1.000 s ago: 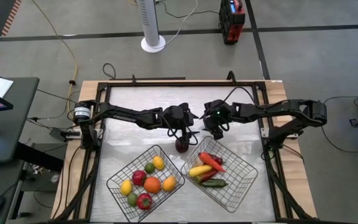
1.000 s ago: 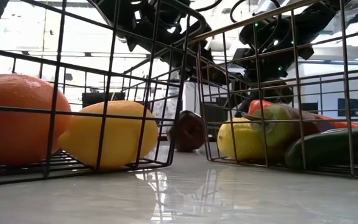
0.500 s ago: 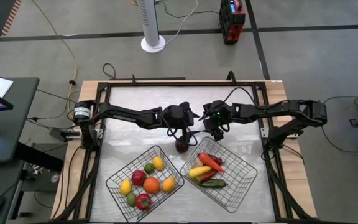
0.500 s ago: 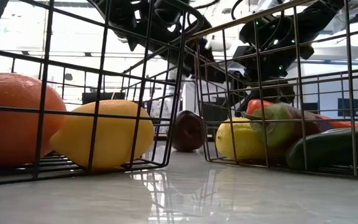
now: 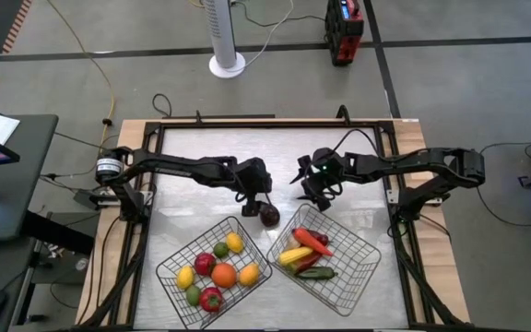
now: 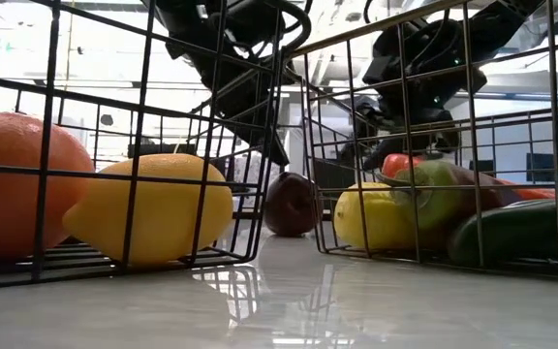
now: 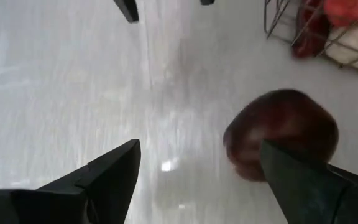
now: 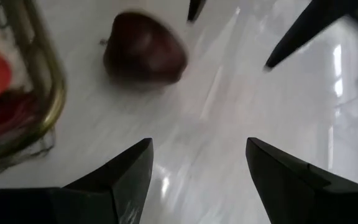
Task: Sort produce into baskets
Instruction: Put the red apple into the black basket
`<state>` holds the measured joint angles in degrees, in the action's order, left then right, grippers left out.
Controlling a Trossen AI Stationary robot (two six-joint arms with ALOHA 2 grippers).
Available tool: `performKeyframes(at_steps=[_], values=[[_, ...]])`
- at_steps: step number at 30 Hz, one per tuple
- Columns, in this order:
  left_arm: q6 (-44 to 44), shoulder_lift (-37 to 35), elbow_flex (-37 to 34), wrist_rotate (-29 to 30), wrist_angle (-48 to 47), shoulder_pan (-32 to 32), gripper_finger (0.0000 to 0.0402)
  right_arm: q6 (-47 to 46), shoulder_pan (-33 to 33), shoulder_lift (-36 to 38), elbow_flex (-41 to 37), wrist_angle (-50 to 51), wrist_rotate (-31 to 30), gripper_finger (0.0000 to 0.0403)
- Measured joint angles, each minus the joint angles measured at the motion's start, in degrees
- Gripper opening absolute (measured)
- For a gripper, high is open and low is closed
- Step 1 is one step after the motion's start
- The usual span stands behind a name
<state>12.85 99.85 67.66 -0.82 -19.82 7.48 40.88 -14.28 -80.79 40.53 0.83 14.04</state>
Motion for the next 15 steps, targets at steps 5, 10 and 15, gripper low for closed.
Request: performKeyframes(at_steps=[5, 10, 15], values=[[-0.65, 0.57, 0.00, -2.89, -1.58, 0.72, 0.0316, 1.00, -0.94, 0.00, -0.02, -6.60, 1.45, 0.0286], [-0.91, 0.60, 0.00, -12.36, -0.37, 0.88, 0.0316, 1.03, -1.96, 0.00, -0.02, -9.58, 2.62, 0.0286], [1.93, 1.10, 0.00, -16.61, 1.81, -0.34, 0.0316, 1.06, -3.34, 0.00, -0.02, -10.12, 2.57, 0.0286]])
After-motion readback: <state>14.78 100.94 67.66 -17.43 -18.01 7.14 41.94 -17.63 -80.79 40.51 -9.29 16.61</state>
